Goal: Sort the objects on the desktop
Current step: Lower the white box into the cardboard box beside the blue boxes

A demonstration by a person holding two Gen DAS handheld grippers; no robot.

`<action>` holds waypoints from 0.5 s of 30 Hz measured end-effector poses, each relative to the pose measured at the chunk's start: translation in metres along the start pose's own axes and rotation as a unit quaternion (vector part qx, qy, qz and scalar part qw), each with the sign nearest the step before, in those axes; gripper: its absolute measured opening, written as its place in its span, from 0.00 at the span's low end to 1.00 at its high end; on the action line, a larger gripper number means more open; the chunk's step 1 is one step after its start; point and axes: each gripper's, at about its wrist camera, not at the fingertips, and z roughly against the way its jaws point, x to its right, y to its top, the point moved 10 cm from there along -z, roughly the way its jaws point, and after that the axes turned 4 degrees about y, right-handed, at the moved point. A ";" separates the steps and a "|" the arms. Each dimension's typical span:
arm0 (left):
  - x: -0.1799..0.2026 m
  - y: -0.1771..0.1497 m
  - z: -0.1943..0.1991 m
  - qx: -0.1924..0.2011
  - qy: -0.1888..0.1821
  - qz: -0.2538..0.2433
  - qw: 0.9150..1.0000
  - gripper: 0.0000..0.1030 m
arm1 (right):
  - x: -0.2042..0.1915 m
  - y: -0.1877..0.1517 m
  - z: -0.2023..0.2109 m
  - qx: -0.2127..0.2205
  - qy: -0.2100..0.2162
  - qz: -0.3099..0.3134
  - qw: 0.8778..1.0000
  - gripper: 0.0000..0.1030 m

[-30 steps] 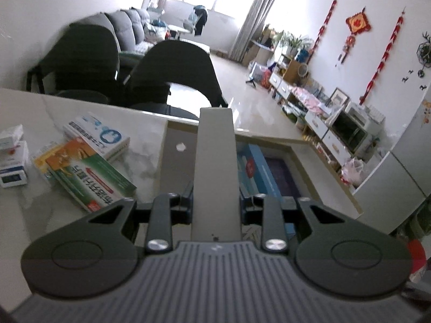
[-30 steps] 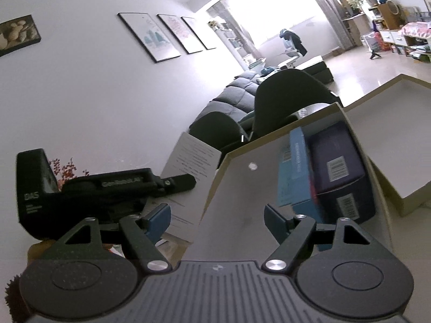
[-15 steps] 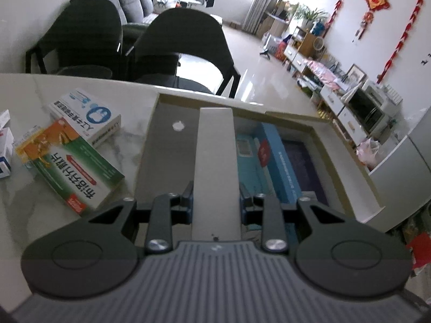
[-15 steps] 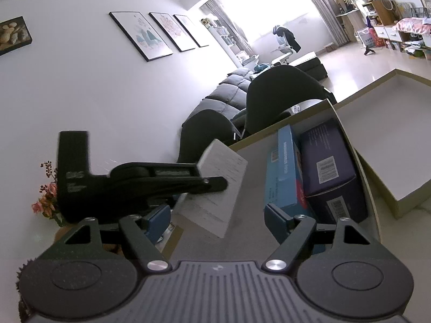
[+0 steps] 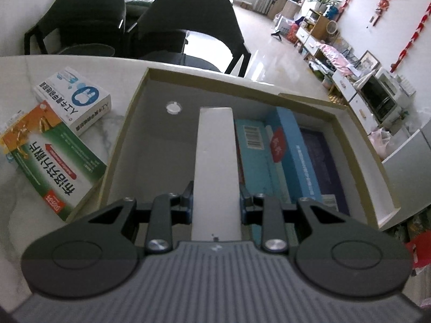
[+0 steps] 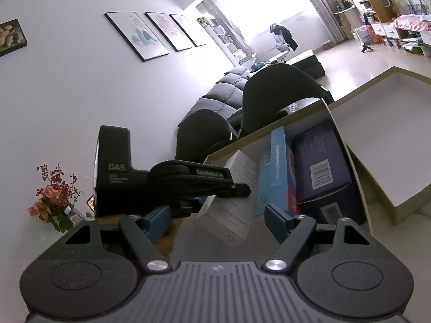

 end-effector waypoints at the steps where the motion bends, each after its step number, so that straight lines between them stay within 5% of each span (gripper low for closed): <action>1: 0.001 0.001 -0.001 -0.002 0.001 0.000 1.000 0.27 | 0.001 0.000 -0.001 0.000 0.000 -0.001 1.000 0.77; 15: 0.006 -0.002 -0.015 -0.015 0.006 -0.007 1.000 0.29 | 0.007 0.001 -0.005 -0.006 -0.005 -0.008 1.000 0.77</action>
